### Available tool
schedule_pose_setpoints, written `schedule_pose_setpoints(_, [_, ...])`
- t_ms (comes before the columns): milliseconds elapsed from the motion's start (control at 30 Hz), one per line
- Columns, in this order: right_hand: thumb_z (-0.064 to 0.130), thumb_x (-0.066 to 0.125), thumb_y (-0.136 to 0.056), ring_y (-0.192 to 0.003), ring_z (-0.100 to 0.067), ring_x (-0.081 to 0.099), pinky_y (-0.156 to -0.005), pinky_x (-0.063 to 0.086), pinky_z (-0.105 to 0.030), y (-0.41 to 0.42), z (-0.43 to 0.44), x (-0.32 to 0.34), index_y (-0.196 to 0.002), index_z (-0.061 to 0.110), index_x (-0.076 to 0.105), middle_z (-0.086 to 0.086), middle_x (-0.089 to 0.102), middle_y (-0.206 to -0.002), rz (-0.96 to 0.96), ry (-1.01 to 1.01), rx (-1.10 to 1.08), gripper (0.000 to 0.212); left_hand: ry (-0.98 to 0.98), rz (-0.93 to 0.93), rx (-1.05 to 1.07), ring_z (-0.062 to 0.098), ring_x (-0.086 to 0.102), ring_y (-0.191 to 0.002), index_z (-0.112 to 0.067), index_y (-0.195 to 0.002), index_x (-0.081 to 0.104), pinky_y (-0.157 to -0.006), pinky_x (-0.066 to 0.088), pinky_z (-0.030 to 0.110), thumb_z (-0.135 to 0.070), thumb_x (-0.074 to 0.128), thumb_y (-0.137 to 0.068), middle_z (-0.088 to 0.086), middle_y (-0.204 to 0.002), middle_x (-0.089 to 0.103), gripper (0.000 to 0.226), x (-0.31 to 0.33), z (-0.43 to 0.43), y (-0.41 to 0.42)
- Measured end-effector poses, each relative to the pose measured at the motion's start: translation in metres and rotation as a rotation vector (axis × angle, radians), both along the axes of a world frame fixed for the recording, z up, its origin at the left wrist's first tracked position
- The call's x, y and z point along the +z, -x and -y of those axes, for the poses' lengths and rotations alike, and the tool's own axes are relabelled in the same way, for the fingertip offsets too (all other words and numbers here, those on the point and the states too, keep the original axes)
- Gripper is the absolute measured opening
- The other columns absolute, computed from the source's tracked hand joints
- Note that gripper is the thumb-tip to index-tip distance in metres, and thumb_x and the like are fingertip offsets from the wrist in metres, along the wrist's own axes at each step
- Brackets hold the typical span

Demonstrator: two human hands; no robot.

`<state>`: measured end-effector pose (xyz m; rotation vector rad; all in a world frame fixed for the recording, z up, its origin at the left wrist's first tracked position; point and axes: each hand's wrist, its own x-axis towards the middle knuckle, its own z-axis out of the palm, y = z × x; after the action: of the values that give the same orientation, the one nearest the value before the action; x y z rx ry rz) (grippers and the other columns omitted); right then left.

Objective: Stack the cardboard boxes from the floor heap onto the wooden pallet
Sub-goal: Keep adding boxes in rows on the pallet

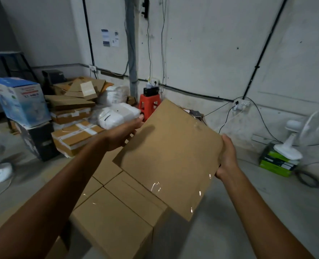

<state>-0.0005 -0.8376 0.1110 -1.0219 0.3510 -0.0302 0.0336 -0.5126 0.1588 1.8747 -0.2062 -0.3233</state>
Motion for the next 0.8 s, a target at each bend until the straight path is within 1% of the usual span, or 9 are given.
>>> schedule_pose_setpoints(100, [0.055,0.05,-0.096,-0.086,-0.026,0.071,-0.078,0.056,-0.039,-0.038,0.003,0.005,-0.109,0.017,0.072,-0.008,0.074,-0.1,0.089,0.199,0.067,0.045,0.164,-0.028,0.189,0.029,0.065,-0.094,-0.015,-0.11,0.063,-0.082,0.049,0.039,-0.075,0.037,-0.092,0.013,-0.107,0.067,0.067,-0.018,0.027,-0.05])
schedule_pose_setpoints(167, [0.064,0.066,-0.081,-0.099,-0.032,0.071,-0.087,0.057,-0.049,-0.063,0.005,0.003,-0.118,0.015,0.069,-0.011,0.074,-0.11,0.126,0.351,0.065,0.062,0.343,-0.046,0.222,0.027,0.071,-0.099,-0.016,-0.12,0.065,-0.083,0.053,0.037,-0.069,0.033,-0.098,0.013,-0.112,0.073,0.066,-0.028,0.043,-0.077])
schedule_pose_setpoints(233, [0.073,0.075,-0.065,-0.105,-0.033,0.07,-0.091,0.056,-0.055,-0.083,0.01,0.002,-0.123,0.016,0.065,-0.011,0.073,-0.113,0.113,0.406,0.042,0.082,0.435,-0.083,0.214,0.022,0.074,-0.092,-0.014,-0.121,0.066,-0.073,0.058,0.032,-0.063,0.026,-0.102,0.011,-0.106,0.076,0.066,-0.037,0.056,-0.096])
schedule_pose_setpoints(400, [0.054,0.069,-0.084,-0.106,-0.027,0.068,-0.092,0.054,-0.051,-0.133,0.042,-0.006,-0.119,0.024,0.067,-0.004,0.072,-0.112,0.116,0.466,0.021,0.046,0.484,-0.176,0.139,0.025,0.073,-0.087,-0.009,-0.121,0.065,-0.069,0.059,0.031,-0.07,0.027,-0.097,0.016,-0.104,0.074,0.076,-0.052,0.08,-0.152])
schedule_pose_setpoints(500, [0.056,0.069,-0.082,-0.117,-0.021,0.06,-0.093,0.053,-0.045,-0.167,0.069,-0.011,-0.138,0.026,0.057,-0.001,0.06,-0.135,0.109,0.509,0.033,0.066,0.456,-0.331,0.131,0.025,0.065,-0.085,-0.007,-0.121,0.059,-0.077,0.053,0.035,-0.06,0.056,-0.089,0.016,-0.1,0.067,0.062,-0.057,0.1,-0.192])
schedule_pose_setpoints(567, [0.06,0.068,-0.079,-0.113,-0.014,0.057,-0.086,0.051,-0.038,-0.19,0.092,-0.013,-0.146,0.027,0.048,0.006,0.052,-0.141,0.114,0.526,0.038,0.078,0.442,-0.4,0.187,0.023,0.062,-0.078,-0.008,-0.107,0.062,-0.075,0.049,0.034,-0.044,0.059,-0.086,0.012,-0.091,0.065,0.042,-0.063,0.122,-0.215])
schedule_pose_setpoints(667, [0.055,0.067,-0.084,-0.103,-0.014,0.06,-0.075,0.049,-0.035,-0.229,0.137,-0.018,-0.139,0.026,0.054,0.003,0.058,-0.134,0.092,0.515,0.051,0.064,0.44,-0.383,0.227,0.023,0.06,-0.075,-0.011,-0.092,0.064,-0.078,0.044,0.035,-0.038,0.056,-0.085,0.01,-0.084,0.063,0.029,-0.072,0.168,-0.244])
schedule_pose_setpoints(733, [0.051,0.065,-0.089,-0.102,-0.019,0.066,-0.075,0.051,-0.035,-0.256,0.171,-0.019,-0.126,0.025,0.063,-0.003,0.067,-0.121,0.071,0.536,0.092,0.045,0.466,-0.349,0.249,0.023,0.06,-0.075,-0.012,-0.09,0.064,-0.08,0.044,0.036,-0.037,0.055,-0.087,0.009,-0.082,0.063,0.026,-0.078,0.202,-0.26])
schedule_pose_setpoints(800, [0.047,0.061,-0.093,-0.099,-0.016,0.066,-0.071,0.049,-0.032,-0.285,0.203,-0.015,-0.128,0.024,0.061,-0.001,0.069,-0.114,0.041,0.574,0.142,0.042,0.516,-0.302,0.285,0.022,0.06,-0.075,-0.012,-0.092,0.063,-0.079,0.046,0.035,-0.034,0.055,-0.09,0.01,-0.084,0.062,0.024,-0.085,0.235,-0.277])
